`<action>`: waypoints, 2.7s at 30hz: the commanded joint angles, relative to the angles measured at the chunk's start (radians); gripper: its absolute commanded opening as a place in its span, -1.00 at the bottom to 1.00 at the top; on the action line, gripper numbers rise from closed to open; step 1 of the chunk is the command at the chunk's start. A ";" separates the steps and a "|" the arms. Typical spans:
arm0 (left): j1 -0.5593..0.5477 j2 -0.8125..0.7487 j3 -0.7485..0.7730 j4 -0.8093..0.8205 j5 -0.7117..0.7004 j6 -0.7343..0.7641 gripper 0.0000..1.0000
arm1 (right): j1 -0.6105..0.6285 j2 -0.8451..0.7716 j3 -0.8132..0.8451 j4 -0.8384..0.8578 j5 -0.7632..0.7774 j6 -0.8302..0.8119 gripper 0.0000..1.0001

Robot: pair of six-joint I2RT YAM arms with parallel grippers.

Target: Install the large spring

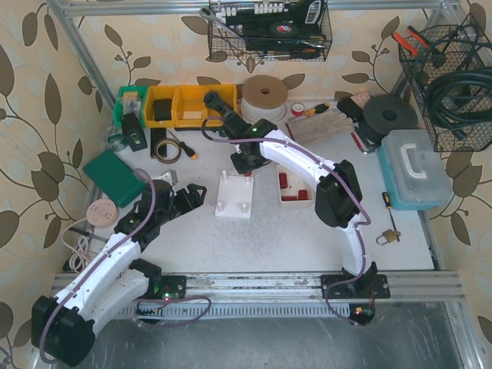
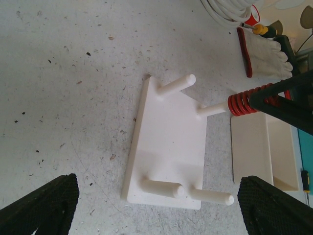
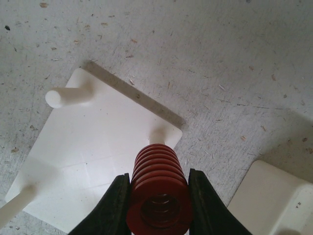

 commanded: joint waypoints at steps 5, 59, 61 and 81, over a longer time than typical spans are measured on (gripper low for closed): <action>0.011 0.000 0.008 0.028 -0.017 -0.004 0.81 | -0.008 0.023 -0.014 0.025 0.034 -0.014 -1.00; 0.030 0.247 0.141 0.037 0.247 0.096 0.78 | -0.287 -0.598 -0.629 0.374 -0.319 0.151 -0.09; 0.030 0.252 0.152 0.013 0.235 0.097 0.78 | -0.318 -0.634 -0.658 0.332 -0.305 0.121 -0.08; 0.030 0.211 0.101 0.040 0.147 0.047 0.70 | -0.319 -0.370 -0.702 0.338 -0.178 0.161 -0.26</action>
